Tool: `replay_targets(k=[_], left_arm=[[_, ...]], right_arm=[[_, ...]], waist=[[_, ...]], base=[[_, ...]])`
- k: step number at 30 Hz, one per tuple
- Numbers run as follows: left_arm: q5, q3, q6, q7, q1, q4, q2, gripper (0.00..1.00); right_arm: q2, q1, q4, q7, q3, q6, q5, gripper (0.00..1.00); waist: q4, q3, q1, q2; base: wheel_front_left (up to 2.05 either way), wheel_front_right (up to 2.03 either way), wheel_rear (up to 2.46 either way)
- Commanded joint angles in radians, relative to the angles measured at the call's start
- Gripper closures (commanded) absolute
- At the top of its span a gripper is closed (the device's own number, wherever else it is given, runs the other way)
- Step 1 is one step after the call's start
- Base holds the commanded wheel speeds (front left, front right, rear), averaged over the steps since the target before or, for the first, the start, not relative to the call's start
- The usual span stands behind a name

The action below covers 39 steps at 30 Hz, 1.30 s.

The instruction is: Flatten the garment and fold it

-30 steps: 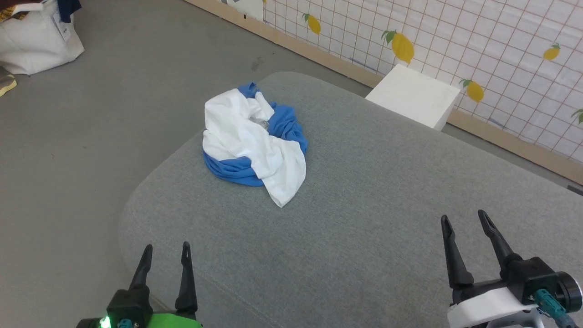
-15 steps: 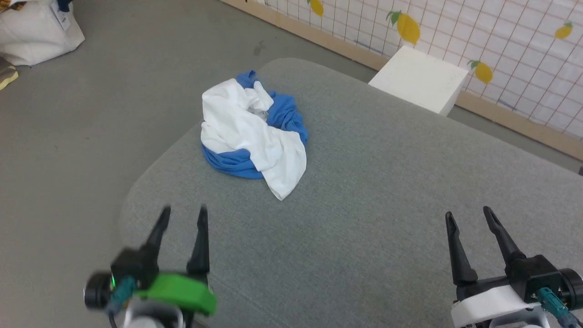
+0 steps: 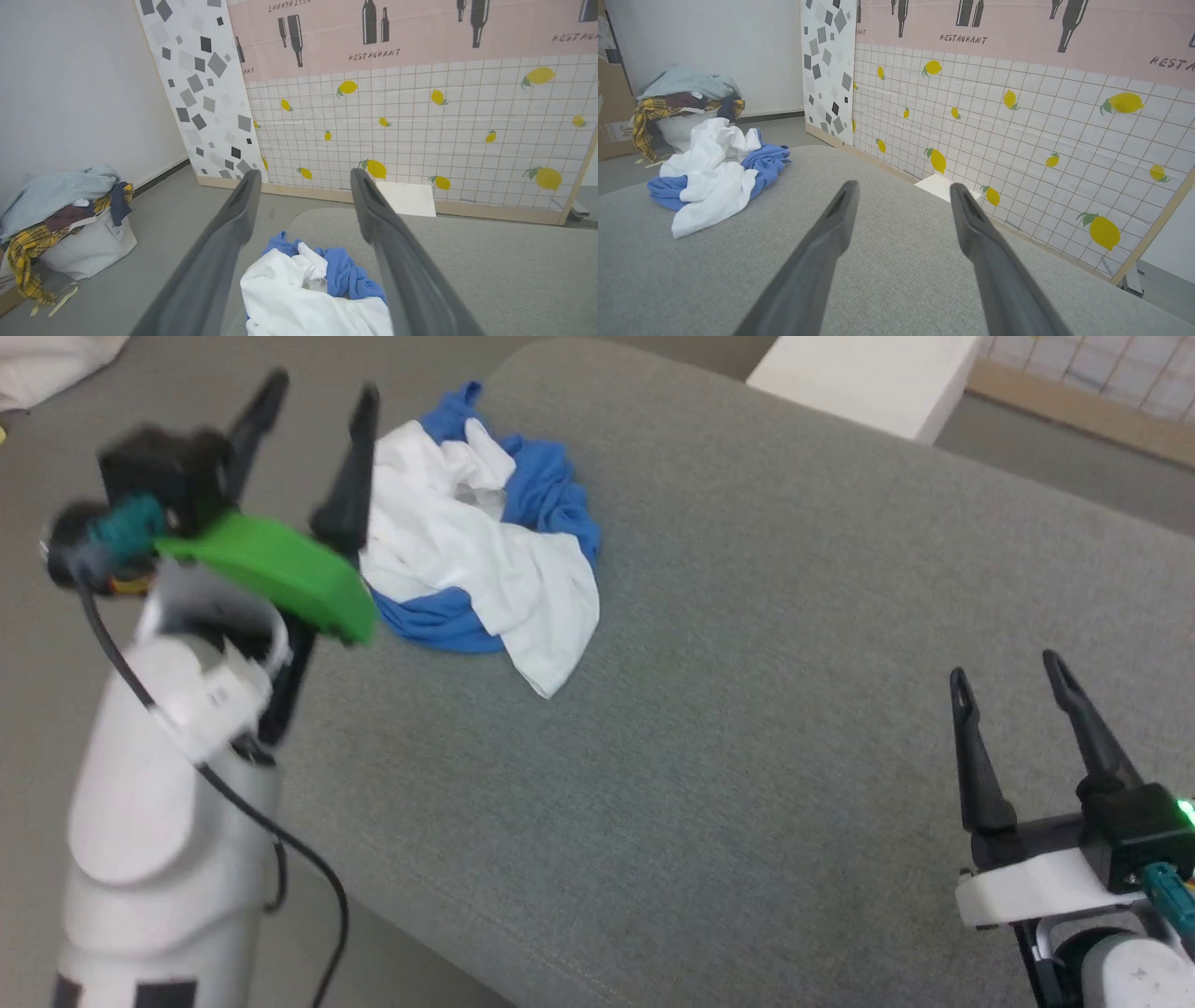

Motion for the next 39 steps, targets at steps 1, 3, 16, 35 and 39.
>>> replay_targets(k=[1, 3, 16, 35, 39], left_arm=[[-0.011, 0.002, -0.005, 0.019, -0.051, 0.03, 0.026, 0.0], [-0.02, -0.005, -0.008, 0.044, -0.107, 0.073, 0.05, 0.0], [-0.066, -0.016, -0.013, 0.156, -0.247, 0.302, 0.15, 0.0], [-0.145, -0.085, -0.014, 0.448, -0.164, 0.483, 0.21, 0.31], [-0.169, -0.092, -0.015, 0.417, -0.158, 0.481, 0.211, 1.0]], right_arm=[[-0.003, -0.023, -0.02, 0.009, 0.0, -0.002, -0.01, 0.0], [-0.011, -0.037, -0.047, 0.02, 0.003, -0.002, -0.011, 0.0], [-0.081, -0.093, -0.164, 0.079, -0.004, -0.002, -0.001, 0.0], [-0.127, -0.103, -0.224, 0.12, -0.023, -0.002, 0.026, 0.0], [-0.125, -0.106, -0.214, 0.121, -0.018, -0.002, 0.03, 0.0]], waist=[[-0.057, 0.116, -0.0001, 0.0], [-0.077, 0.152, -0.0001, 0.0], [-0.172, 0.328, -0.0001, 0.0], [-0.204, 0.438, -0.0001, 0.0], [-0.207, 0.425, -0.0001, 0.0]], base=[[0.0, 0.0, 0.0], [0.0, 0.0, 0.0], [0.0, 0.0, 0.0], [0.0, 0.0, 0.0], [0.0, 0.0, 0.0]])
